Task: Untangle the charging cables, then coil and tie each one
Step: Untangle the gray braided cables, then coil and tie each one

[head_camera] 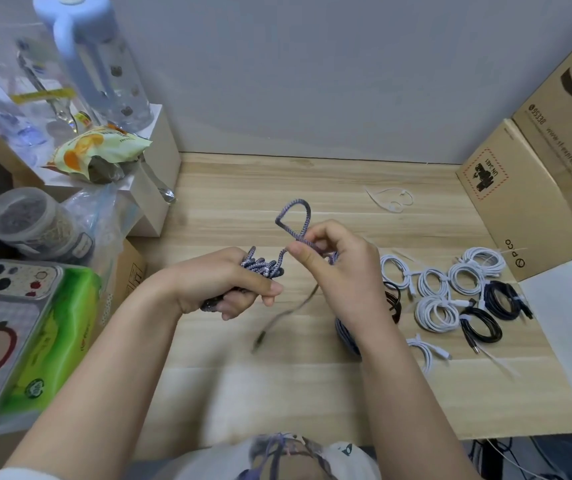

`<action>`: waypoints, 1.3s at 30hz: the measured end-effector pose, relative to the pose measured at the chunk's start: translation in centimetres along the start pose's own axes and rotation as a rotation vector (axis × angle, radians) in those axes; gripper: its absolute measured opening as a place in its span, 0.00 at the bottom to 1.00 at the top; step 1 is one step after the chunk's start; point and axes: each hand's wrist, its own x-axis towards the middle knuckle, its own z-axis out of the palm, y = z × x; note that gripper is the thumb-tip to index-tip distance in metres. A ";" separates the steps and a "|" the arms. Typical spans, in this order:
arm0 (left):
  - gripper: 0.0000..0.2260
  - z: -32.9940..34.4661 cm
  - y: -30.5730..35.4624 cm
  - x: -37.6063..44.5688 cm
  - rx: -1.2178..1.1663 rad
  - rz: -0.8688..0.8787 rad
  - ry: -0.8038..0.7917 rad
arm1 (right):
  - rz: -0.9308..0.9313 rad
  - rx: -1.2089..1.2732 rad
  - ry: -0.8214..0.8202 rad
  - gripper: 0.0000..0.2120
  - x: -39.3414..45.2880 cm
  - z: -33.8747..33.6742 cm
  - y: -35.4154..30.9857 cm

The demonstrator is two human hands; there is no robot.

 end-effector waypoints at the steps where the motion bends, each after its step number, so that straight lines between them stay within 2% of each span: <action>1: 0.10 0.1 0.0 0.2 0.023 -0.009 0.033 | -0.016 0.018 0.036 0.11 -0.1 0.1 0.0; 6: 0.11 0.0 -1.5 1.5 0.131 -0.132 0.243 | -0.152 0.034 0.201 0.08 -0.1 -0.4 -0.8; 10: 0.11 -0.1 -1.9 1.2 0.145 -0.189 0.156 | -0.119 0.116 0.408 0.12 0.5 -2.1 -0.4; 13: 0.12 -0.6 -2.2 0.7 0.114 -0.151 -0.007 | -0.055 0.147 0.484 0.14 0.8 -3.0 0.2; 16: 0.12 -1.2 -2.7 -0.1 -0.052 -0.022 -0.263 | 0.074 0.185 0.496 0.14 1.2 -3.0 1.5; 18: 0.18 -1.2 -3.0 -0.2 -0.249 0.126 -0.493 | 0.131 0.222 0.472 0.15 1.4 -2.6 2.5; 20: 0.20 -0.9 -2.9 0.1 -0.414 0.324 -0.732 | 0.140 0.198 0.424 0.16 1.4 -2.0 3.1; 22: 0.16 -0.4 -2.2 0.5 -0.520 0.534 -0.848 | 0.135 0.152 0.361 0.18 1.2 -1.0 3.4; 24: 0.10 0.2 -1.2 0.7 -0.718 0.682 -0.898 | 0.126 0.107 0.271 0.19 0.9 0.0 3.8; 27: 0.05 0.4 0.4 0.3 -1.134 0.822 -0.772 | 0.139 0.008 0.129 0.18 0.1 1.6 4.1; 30: 0.08 -0.4 1.2 0.6 -1.399 0.803 -0.437 | 0.106 -0.129 0.062 0.19 -1.0 2.3 3.6; 32: 0.06 -1.0 1.2 0.9 -1.491 0.775 -0.222 | 0.084 -0.222 -0.012 0.20 -1.4 2.3 3.2; 36: 0.06 -1.3 0.6 2.1 -1.676 0.780 0.026 | 0.035 -0.305 -0.154 0.19 -1.7 2.3 2.1; 39: 0.08 -1.2 0.4 2.9 -1.628 0.755 0.238 | 0.005 -0.336 -0.244 0.22 -2.1 2.6 0.8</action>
